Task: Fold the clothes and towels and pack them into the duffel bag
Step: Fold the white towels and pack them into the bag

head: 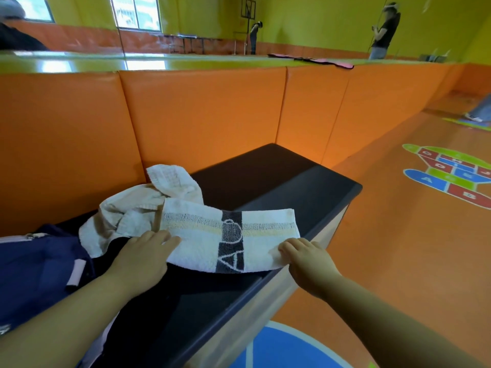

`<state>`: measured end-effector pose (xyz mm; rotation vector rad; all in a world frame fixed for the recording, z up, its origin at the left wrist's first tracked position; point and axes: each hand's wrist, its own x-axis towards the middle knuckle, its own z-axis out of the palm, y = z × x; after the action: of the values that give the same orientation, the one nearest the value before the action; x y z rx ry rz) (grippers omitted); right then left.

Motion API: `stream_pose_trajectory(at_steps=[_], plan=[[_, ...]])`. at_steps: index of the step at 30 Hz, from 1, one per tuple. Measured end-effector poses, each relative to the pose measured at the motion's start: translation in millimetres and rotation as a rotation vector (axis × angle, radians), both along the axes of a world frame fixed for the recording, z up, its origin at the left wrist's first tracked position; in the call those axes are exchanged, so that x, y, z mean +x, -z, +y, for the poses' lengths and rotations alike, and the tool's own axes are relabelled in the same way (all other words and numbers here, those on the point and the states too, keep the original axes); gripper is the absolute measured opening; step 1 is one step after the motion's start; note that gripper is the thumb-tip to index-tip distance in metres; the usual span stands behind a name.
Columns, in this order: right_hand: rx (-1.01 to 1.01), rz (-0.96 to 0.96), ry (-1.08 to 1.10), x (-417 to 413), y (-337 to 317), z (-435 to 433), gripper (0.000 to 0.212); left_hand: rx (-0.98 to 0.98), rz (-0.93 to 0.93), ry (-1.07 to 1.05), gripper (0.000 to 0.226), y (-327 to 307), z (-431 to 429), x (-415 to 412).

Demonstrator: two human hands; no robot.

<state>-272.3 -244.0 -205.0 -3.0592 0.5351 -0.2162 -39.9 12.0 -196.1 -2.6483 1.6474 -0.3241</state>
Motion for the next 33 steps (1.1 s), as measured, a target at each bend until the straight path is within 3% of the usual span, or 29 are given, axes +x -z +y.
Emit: stream_pose_trajectory(at_steps=[2,7,11,15,19,22,25,30,33], plan=[[0.003,0.008,0.029,0.5,-5.8,-0.2,0.029,-0.054,-0.055,0.019,0.035,-3.9,-1.3,0.8],[0.043,-0.014,0.060,-2.0,-24.1,-11.1,0.031,-0.092,-0.032,-0.019,0.042,-25.9,-1.2,0.3],[0.174,-0.079,0.145,-5.6,-52.8,-13.9,0.029,-0.300,0.224,-0.122,0.037,-51.2,1.3,-2.7],[0.437,-0.241,0.263,-13.1,-84.7,-14.7,0.027,-0.445,0.414,-0.139,0.038,-88.6,10.4,-10.9],[0.628,-0.518,0.280,-20.7,-111.5,-15.8,0.032,-0.635,0.614,-0.176,0.021,-120.5,19.2,-20.0],[0.677,-0.593,0.285,-21.5,-126.9,-17.2,0.030,-0.780,0.721,-0.192,0.008,-134.9,18.6,-29.0],[0.683,-0.569,0.357,-17.4,-132.5,-12.4,0.015,-0.745,0.814,-0.278,0.008,-139.6,21.1,-36.5],[0.677,-0.445,0.465,-14.1,-124.1,4.9,0.026,-0.643,1.061,-0.298,0.018,-135.2,31.8,-59.0],[0.648,-0.420,0.473,-12.2,-125.3,18.9,0.028,-0.585,0.998,-0.341,0.022,-131.2,36.6,-62.7]])
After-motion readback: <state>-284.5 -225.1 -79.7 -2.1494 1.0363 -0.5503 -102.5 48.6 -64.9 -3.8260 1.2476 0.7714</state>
